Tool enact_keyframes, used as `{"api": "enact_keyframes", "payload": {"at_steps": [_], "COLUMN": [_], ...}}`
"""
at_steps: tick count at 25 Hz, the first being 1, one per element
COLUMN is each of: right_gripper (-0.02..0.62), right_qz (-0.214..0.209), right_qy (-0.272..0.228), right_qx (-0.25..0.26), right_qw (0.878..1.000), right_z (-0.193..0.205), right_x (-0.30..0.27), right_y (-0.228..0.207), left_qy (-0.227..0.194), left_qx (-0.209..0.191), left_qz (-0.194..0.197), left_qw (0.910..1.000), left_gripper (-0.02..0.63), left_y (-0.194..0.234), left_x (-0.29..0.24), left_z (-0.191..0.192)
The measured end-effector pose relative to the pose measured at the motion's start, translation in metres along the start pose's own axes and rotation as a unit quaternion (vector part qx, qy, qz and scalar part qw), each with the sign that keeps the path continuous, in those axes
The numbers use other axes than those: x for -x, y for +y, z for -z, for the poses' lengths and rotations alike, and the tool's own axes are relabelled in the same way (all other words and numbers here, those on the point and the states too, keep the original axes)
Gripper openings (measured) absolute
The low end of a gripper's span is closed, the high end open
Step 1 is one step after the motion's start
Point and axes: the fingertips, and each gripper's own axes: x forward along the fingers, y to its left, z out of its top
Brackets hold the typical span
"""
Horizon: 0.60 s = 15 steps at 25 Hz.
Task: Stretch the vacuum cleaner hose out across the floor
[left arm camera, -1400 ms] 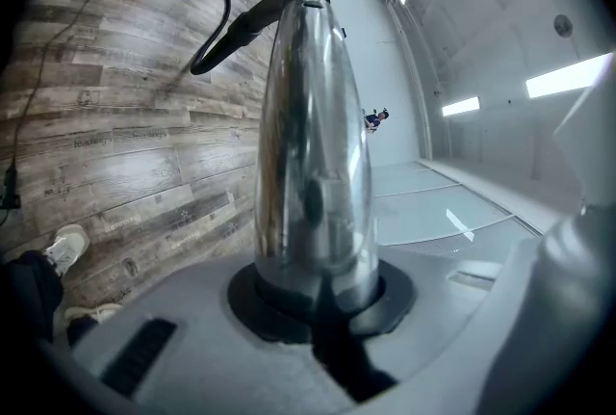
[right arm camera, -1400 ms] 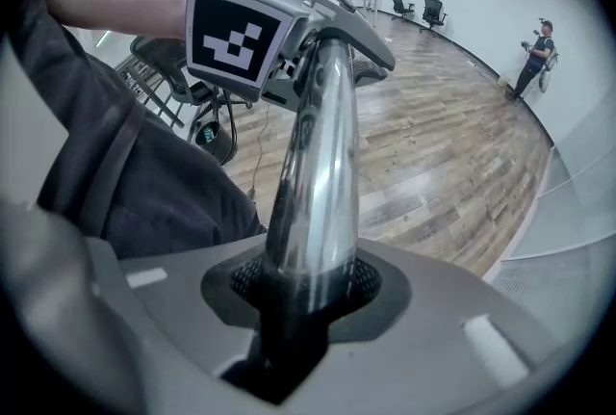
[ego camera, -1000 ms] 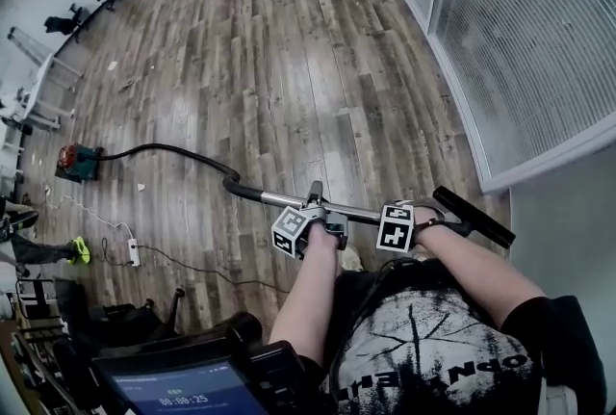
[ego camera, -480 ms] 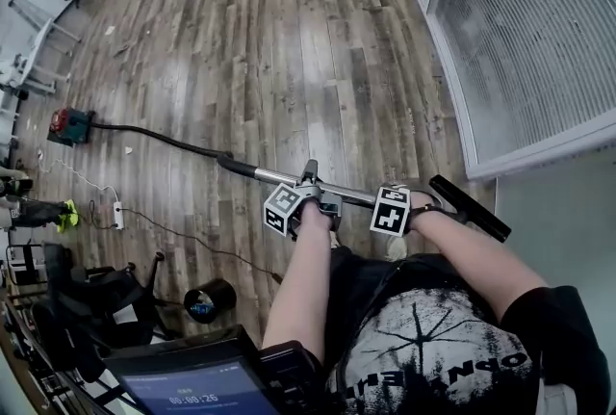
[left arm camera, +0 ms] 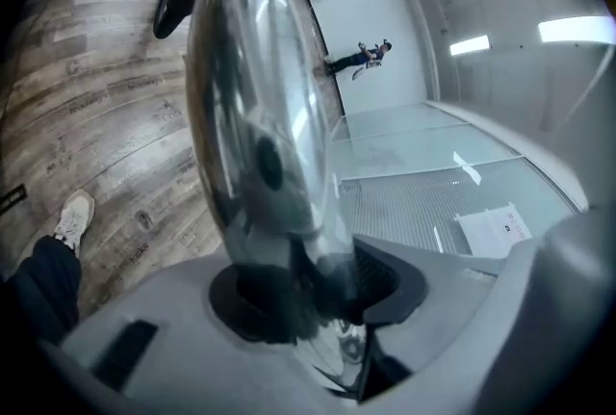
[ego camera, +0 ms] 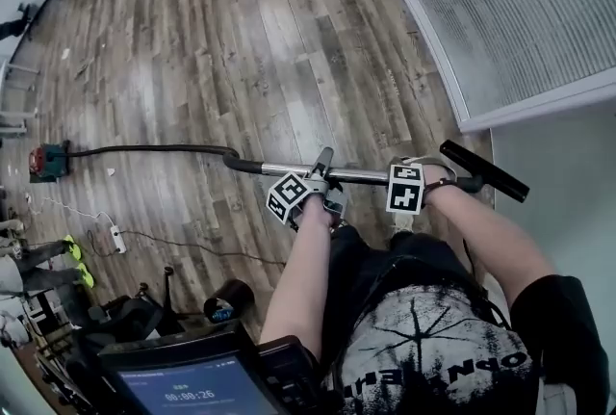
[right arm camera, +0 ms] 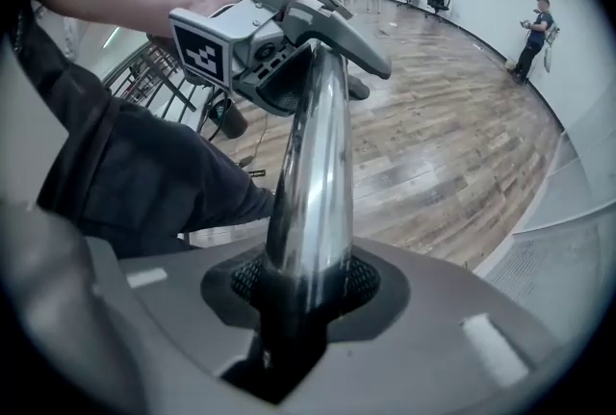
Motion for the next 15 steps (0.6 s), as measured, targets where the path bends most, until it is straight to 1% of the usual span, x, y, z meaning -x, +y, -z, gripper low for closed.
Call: {"api": "enact_keyframes", "payload": {"at_steps": [4, 6, 8, 10, 12, 14, 15], "right_gripper": [0.121, 0.121, 0.121, 0.121, 0.121, 0.118, 0.117], "right_qz": [-0.003, -0.006, -0.004, -0.002, -0.006, -0.013, -0.014], "right_qy": [0.008, 0.012, 0.014, 0.016, 0.016, 0.017, 0.017], "right_qx": [-0.025, -0.037, -0.042, -0.046, -0.057, -0.072, -0.076], "right_qw": [1.0, 0.999, 0.999, 0.999, 0.998, 0.997, 0.997], "right_z": [0.002, 0.003, 0.004, 0.009, 0.016, 0.026, 0.031], "right_x": [-0.006, -0.013, -0.021, -0.028, -0.034, -0.038, -0.039], "right_y": [-0.024, -0.034, -0.032, -0.027, -0.028, -0.031, -0.034], "left_qy": [0.066, 0.094, 0.112, 0.126, 0.137, 0.144, 0.142], "left_qx": [-0.004, -0.012, -0.019, -0.021, -0.032, -0.058, -0.072], "left_qz": [-0.006, -0.014, -0.019, -0.022, -0.026, -0.029, -0.03], "left_qw": [0.9978, 0.9954, 0.9933, 0.9916, 0.9897, 0.9875, 0.9868], "left_gripper": [0.185, 0.204, 0.222, 0.225, 0.211, 0.165, 0.12], "left_y": [0.003, 0.007, 0.015, 0.022, 0.026, 0.025, 0.024], "left_x": [-0.02, -0.027, -0.023, -0.015, -0.01, -0.007, -0.006], "left_z": [0.004, 0.005, 0.012, 0.02, 0.026, 0.031, 0.033]}}
